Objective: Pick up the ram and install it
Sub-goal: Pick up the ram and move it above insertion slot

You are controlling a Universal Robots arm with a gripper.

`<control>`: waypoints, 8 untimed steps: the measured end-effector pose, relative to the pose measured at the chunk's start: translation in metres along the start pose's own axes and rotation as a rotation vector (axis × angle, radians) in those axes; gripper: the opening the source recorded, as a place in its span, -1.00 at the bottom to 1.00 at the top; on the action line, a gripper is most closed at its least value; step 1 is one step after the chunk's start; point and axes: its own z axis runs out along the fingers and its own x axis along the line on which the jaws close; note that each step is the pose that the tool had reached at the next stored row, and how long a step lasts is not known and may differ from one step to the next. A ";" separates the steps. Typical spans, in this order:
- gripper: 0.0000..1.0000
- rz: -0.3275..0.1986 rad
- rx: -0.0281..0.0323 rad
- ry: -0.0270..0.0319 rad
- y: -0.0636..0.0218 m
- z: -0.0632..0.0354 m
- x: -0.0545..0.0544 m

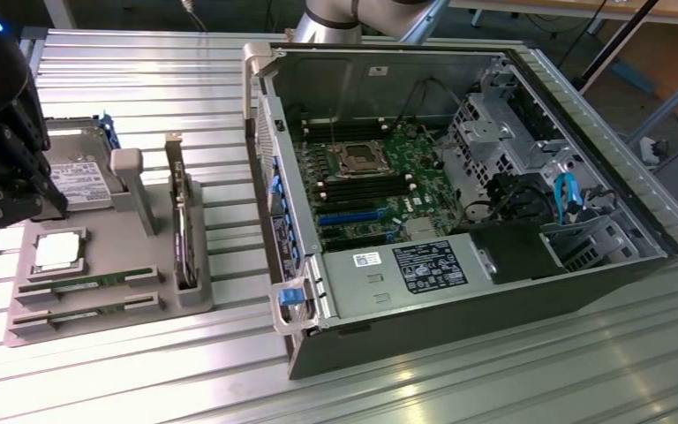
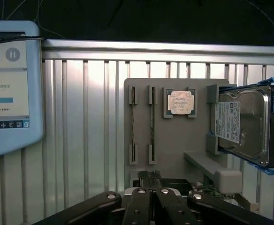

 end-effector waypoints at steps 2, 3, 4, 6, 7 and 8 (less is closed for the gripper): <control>-0.79 0.000 0.0011 -0.0001 0.0031 0.0000 0.000; -0.79 0.000 0.0010 0.0000 0.0031 0.0000 0.000; -0.79 0.000 -0.0005 0.0000 0.0031 0.0000 0.000; -0.79 0.002 -0.0292 -0.0003 0.0032 0.0006 0.000; -0.79 0.002 -0.0295 -0.0003 0.0032 0.0006 0.000; -0.79 0.002 -0.0295 -0.0003 0.0031 0.0006 0.000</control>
